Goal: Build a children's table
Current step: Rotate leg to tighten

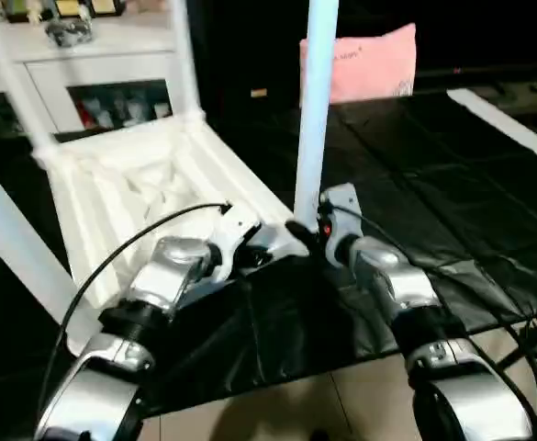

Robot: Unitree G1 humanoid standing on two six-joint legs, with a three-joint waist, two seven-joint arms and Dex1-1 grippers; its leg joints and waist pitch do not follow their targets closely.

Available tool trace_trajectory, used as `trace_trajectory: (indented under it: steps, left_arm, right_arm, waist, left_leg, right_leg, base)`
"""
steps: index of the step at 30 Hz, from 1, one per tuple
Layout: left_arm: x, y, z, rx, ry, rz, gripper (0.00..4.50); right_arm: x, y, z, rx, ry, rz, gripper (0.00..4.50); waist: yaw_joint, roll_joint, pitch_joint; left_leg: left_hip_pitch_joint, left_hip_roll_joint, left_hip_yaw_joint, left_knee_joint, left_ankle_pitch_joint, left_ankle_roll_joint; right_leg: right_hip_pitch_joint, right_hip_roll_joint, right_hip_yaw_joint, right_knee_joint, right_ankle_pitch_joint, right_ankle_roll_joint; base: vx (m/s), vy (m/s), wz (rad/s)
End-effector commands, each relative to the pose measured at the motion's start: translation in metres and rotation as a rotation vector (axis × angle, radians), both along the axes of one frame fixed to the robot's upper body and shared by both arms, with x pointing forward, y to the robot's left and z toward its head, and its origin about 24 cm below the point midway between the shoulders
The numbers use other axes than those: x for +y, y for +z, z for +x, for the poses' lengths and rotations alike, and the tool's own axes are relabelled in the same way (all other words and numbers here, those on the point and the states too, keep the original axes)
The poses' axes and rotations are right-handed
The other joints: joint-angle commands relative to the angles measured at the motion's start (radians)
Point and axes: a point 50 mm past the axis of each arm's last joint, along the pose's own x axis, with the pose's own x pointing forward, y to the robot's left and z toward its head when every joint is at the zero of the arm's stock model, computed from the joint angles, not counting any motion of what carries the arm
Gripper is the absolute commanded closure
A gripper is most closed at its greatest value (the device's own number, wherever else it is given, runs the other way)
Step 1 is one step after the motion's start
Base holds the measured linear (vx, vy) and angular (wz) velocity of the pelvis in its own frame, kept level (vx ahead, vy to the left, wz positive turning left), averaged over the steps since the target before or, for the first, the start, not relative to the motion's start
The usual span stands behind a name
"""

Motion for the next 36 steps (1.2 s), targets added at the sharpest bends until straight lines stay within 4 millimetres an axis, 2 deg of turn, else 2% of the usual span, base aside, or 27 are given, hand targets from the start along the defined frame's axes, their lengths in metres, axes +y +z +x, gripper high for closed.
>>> trace_trajectory:
  steps: [1,3,4,7,9,10,12,13,14,15,16,19,20,21,24,26,27,28,29,31,32,36]
  left_arm:
    - [-0.019,0.035,0.015,-0.149,0.015,-0.040,4.50]
    - [-0.015,0.034,0.015,-0.152,0.007,-0.025,4.50]
    - [-0.011,0.034,0.015,-0.158,-0.004,-0.012,4.50]
    - [-0.005,0.032,0.013,-0.165,-0.049,0.001,4.50]
    - [0.001,0.030,0.010,-0.166,-0.097,0.011,4.50]
    - [0.003,0.030,0.010,-0.163,-0.105,0.014,4.50]
    - [0.006,0.029,0.008,-0.166,-0.133,0.016,4.50]
    - [0.010,0.028,0.007,-0.156,-0.154,0.022,4.50]
    - [0.012,0.027,0.006,-0.153,-0.174,0.025,4.50]
    - [0.012,0.027,0.006,-0.153,-0.174,0.025,4.50]
    - [0.017,0.027,0.003,-0.141,-0.209,0.026,4.50]
    - [0.027,0.027,-0.005,-0.126,-0.356,0.037,4.50]
    - [0.030,0.028,-0.006,-0.120,-0.391,0.046,4.50]
    - [0.031,0.028,-0.007,-0.118,-0.399,0.048,4.50]
    - [0.039,0.028,-0.012,-0.089,-0.509,0.080,4.50]
    - [0.040,0.028,-0.014,-0.077,-0.535,0.076,4.50]
    - [0.040,0.029,-0.016,-0.066,-0.567,0.072,4.50]
    - [0.040,0.029,-0.016,-0.066,-0.567,0.072,4.50]
    - [0.041,0.029,-0.017,-0.056,-0.591,0.069,4.50]
    - [0.042,0.029,-0.023,-0.021,-0.681,0.065,4.50]
    - [0.042,0.029,-0.024,-0.017,-0.692,0.065,4.50]
    - [0.041,0.029,-0.029,0.012,-0.767,0.064,4.50]
  right_arm:
    - [0.039,-0.019,-0.018,0.110,0.151,0.081,1.26]
    - [0.032,-0.018,-0.016,0.086,0.147,0.069,1.18]
    - [0.026,-0.017,-0.015,0.060,0.148,0.056,1.08]
    - [0.013,-0.014,-0.015,0.011,0.169,0.045,0.77]
    - [-0.001,-0.010,-0.015,-0.036,0.191,0.032,0.76]
    - [-0.005,-0.009,-0.015,-0.050,0.197,0.025,0.60]
    - [-0.012,-0.005,-0.015,-0.075,0.216,0.028,0.37]
    - [-0.018,-0.001,-0.015,-0.092,0.226,0.045,0.32]
    - [-0.023,0.002,-0.016,-0.106,0.236,0.059,0.30]
    - [-0.023,0.002,-0.016,-0.106,0.236,0.059,0.30]
    - [-0.029,0.008,-0.018,-0.135,0.283,0.061,0.15]
    - [-0.042,0.022,-0.027,-0.191,0.473,0.023,0.15]
    - [-0.044,0.025,-0.030,-0.195,0.526,0.013,0.15]
    - [-0.044,0.025,-0.030,-0.195,0.539,0.010,0.15]
    - [-0.048,0.030,-0.039,-0.192,0.718,-0.036,0.15]
    - [-0.049,0.031,-0.041,-0.185,0.757,-0.041,0.15]
    - [-0.049,0.031,-0.043,-0.175,0.797,-0.042,0.15]
    - [-0.049,0.031,-0.043,-0.175,0.797,-0.042,0.15]
    - [-0.048,0.032,-0.044,-0.168,0.826,-0.042,0.15]
    - [-0.047,0.033,-0.046,-0.143,0.915,-0.045,0.15]
    - [-0.047,0.033,-0.046,-0.140,0.925,-0.045,0.30]
    - [-0.046,0.032,-0.047,-0.115,0.985,-0.060,0.53]
  waist:
    - [-0.011,-0.004,-0.059]
    - [-0.011,-0.004,-0.060]
    - [-0.010,-0.002,-0.064]
    - [-0.006,-0.007,-0.070]
    - [0.003,-0.012,-0.073]
    - [0.015,-0.020,-0.077]
    - [0.022,-0.022,-0.076]
    - [0.033,-0.019,-0.079]
    - [0.036,-0.020,-0.082]
    - [0.044,-0.019,-0.087]
    - [0.050,-0.012,-0.085]
    - [0.066,-0.012,-0.086]
    - [0.072,-0.015,-0.086]
    - [0.075,-0.014,-0.084]
    - [0.094,-0.014,-0.081]
    - [0.105,-0.013,-0.080]
    - [0.113,-0.017,-0.080]
    - [0.119,-0.017,-0.079]
    - [0.119,-0.017,-0.079]
    - [0.130,-0.023,-0.079]
    - [0.137,-0.021,-0.080]
    - [0.143,-0.027,-0.076]
  left_leg:
    - [-0.006,-0.021,0.015,-0.067,-0.448,0.045]
    - [-0.011,-0.021,0.014,-0.070,-0.433,0.046]
    - [-0.019,-0.019,0.012,-0.073,-0.408,0.052]
    - [-0.030,-0.019,0.016,-0.072,-0.337,0.062]
    - [-0.036,-0.020,0.020,-0.070,-0.290,0.078]
    - [-0.042,-0.024,0.024,-0.066,-0.228,0.092]
    - [-0.042,-0.026,0.027,-0.065,-0.208,0.103]
    - [-0.048,-0.027,0.028,-0.062,-0.168,0.114]
    - [-0.049,-0.025,0.028,-0.060,-0.149,0.118]
    - [-0.053,-0.023,0.028,-0.057,-0.106,0.127]
    - [-0.052,-0.021,0.028,-0.057,-0.087,0.135]
    - [-0.051,-0.017,0.030,-0.056,-0.078,0.148]
    - [-0.049,-0.015,0.032,-0.056,-0.088,0.149]
    - [-0.047,-0.015,0.032,-0.058,-0.101,0.150]
    - [-0.040,-0.012,0.038,-0.061,-0.135,0.134]
    - [-0.038,-0.010,0.039,-0.062,-0.143,0.121]
    - [-0.034,-0.010,0.041,-0.063,-0.147,0.111]
    - [-0.030,-0.010,0.044,-0.063,-0.152,0.106]
    - [-0.030,-0.010,0.044,-0.063,-0.152,0.106]
    - [-0.034,-0.010,0.047,-0.064,-0.147,0.106]
    - [-0.031,-0.009,0.048,-0.065,-0.145,0.106]
    - [-0.026,-0.010,0.052,-0.068,-0.166,0.088]
  right_leg:
    - [0.048,-0.032,0.025,-0.084,-0.589,0.021]
    - [0.050,-0.033,0.029,-0.079,-0.572,0.008]
    - [0.052,-0.035,0.037,-0.069,-0.539,-0.012]
    - [0.054,-0.037,0.051,-0.057,-0.474,-0.057]
    - [0.053,-0.035,0.062,-0.047,-0.429,-0.082]
    - [0.051,-0.033,0.075,-0.033,-0.389,-0.102]
    - [0.048,-0.029,0.080,-0.031,-0.394,-0.110]
    - [0.052,-0.030,0.084,-0.024,-0.381,-0.114]
    - [0.051,-0.029,0.087,-0.018,-0.360,-0.119]
    - [0.050,-0.029,0.090,-0.008,-0.304,-0.133]
    - [0.047,-0.026,0.090,-0.006,-0.270,-0.149]
    - [0.046,-0.023,0.095,0.004,-0.220,-0.167]
    - [0.045,-0.023,0.096,0.002,-0.227,-0.166]
    - [0.044,-0.022,0.095,0.001,-0.240,-0.166]
    - [0.038,-0.021,0.099,-0.004,-0.291,-0.153]
    - [0.036,-0.022,0.102,-0.004,-0.307,-0.150]
    - [0.032,-0.022,0.105,-0.006,-0.316,-0.149]
    - [0.027,-0.020,0.112,-0.006,-0.324,-0.153]
    - [0.027,-0.020,0.112,-0.006,-0.324,-0.153]
    - [0.031,-0.018,0.118,0.001,-0.329,-0.153]
    - [0.027,-0.018,0.120,0.003,-0.329,-0.153]
    - [0.023,-0.017,0.131,0.002,-0.356,-0.155]
  base:
    - [0.000,0.000,0.00]
    - [0.000,0.000,0.00]
    - [0.000,0.000,0.00]
    - [0.000,0.000,0.00]
    - [0.000,0.000,0.00]
    - [0.000,0.000,0.00]
    - [0.000,0.000,0.00]
    - [0.000,0.000,0.00]
    - [0.000,0.000,0.00]
    - [0.000,0.000,0.00]
    - [0.000,0.000,0.00]
    - [0.000,0.000,0.00]
    - [0.000,0.000,0.00]
    - [0.000,0.000,0.00]
    - [0.000,0.000,0.00]
    - [0.000,0.000,0.00]
    - [0.000,0.000,0.00]
    - [0.000,0.000,0.00]
    - [0.000,0.000,0.00]
    - [0.000,0.000,0.00]
    - [0.000,0.000,0.00]
    - [0.000,0.000,0.00]
